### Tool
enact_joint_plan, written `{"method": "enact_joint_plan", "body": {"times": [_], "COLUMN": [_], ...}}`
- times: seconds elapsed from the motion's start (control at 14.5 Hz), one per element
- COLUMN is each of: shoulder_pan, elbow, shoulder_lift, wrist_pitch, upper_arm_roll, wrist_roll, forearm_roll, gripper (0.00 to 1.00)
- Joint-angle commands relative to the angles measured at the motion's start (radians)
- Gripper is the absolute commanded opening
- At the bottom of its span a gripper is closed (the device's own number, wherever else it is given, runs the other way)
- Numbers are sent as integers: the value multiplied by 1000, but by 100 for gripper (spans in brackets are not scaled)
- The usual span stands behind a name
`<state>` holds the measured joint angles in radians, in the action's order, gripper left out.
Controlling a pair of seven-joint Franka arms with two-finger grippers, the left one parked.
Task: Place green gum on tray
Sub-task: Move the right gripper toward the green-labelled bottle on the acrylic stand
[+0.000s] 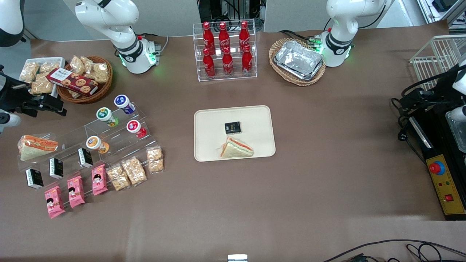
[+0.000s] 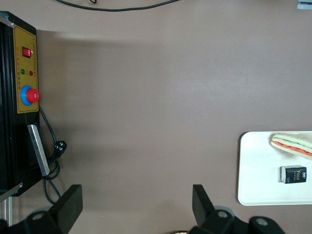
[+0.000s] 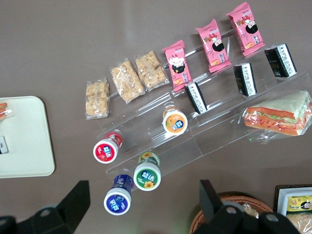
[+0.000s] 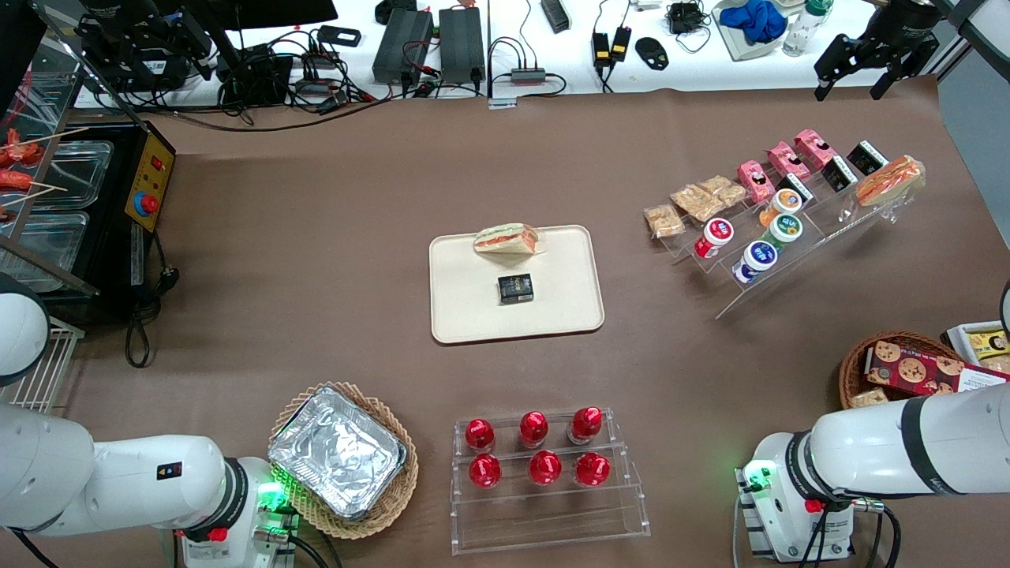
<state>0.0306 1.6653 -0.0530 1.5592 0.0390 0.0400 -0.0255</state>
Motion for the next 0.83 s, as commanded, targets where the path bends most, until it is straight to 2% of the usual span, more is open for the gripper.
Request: {"method": "enact_joint_plan", "body": {"times": [0.0, 0.41, 0.76], "shoulder_pan": [-3, -5, -49], "elbow": [-6, 46, 408], "shoulder_lift": [-8, -53, -353], "wrist_pitch": [-1, -4, 110], "upper_arm_roll": [1, -1, -2], "wrist_roll": [0, -8, -12], "forearm_roll": [13, 13, 25], "gripper": [100, 100, 100]}}
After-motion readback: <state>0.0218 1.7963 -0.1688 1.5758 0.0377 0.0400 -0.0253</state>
